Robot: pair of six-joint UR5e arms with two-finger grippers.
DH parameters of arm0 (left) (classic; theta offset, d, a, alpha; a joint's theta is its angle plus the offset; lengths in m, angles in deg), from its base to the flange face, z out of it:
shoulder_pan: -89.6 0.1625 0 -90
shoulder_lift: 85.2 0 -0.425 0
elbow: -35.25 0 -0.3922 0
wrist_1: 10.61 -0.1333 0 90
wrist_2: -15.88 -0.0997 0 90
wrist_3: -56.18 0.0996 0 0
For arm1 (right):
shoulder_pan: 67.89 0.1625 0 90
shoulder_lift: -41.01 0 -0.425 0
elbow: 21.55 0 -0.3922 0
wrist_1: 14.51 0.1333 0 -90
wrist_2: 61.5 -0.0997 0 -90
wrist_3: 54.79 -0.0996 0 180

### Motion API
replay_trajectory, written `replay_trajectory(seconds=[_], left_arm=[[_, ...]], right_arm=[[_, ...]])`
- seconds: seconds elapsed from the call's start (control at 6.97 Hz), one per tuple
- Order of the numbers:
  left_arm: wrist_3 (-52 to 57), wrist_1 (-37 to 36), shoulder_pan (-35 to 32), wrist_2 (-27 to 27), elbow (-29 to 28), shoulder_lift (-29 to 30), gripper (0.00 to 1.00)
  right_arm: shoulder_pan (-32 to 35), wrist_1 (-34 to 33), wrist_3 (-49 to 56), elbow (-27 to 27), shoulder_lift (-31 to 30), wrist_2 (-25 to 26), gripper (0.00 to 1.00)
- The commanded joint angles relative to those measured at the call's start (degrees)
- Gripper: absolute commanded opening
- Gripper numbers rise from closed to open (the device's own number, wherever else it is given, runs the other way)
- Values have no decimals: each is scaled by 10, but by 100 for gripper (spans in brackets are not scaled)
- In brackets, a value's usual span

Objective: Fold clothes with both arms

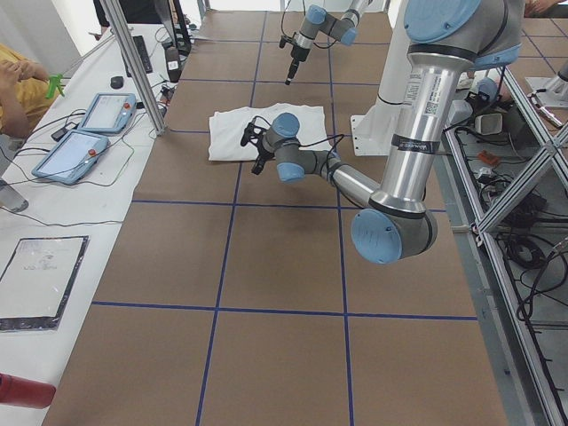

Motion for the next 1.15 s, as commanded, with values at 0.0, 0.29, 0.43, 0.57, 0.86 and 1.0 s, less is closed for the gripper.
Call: replay_trajectory(seconds=[0.0,0.29,0.43,0.57,0.86,1.0], left_arm=[[-111,-48,120,-74,39,-2,100],[-146,-201,168,-86,93,36,100],[-179,-247,198,-90,92,67,100],[-195,-260,228,-96,90,70,100],[-196,-262,237,-112,85,68,76],[-196,-264,237,-112,83,69,73]], right_arm=[[-3,15,-14,2,-15,5,100],[-5,15,-14,1,-15,9,100],[-6,15,-14,1,-15,9,100],[-7,15,-14,0,-15,9,100],[-7,15,-14,0,-14,9,100],[-8,15,-14,0,-14,9,100]])
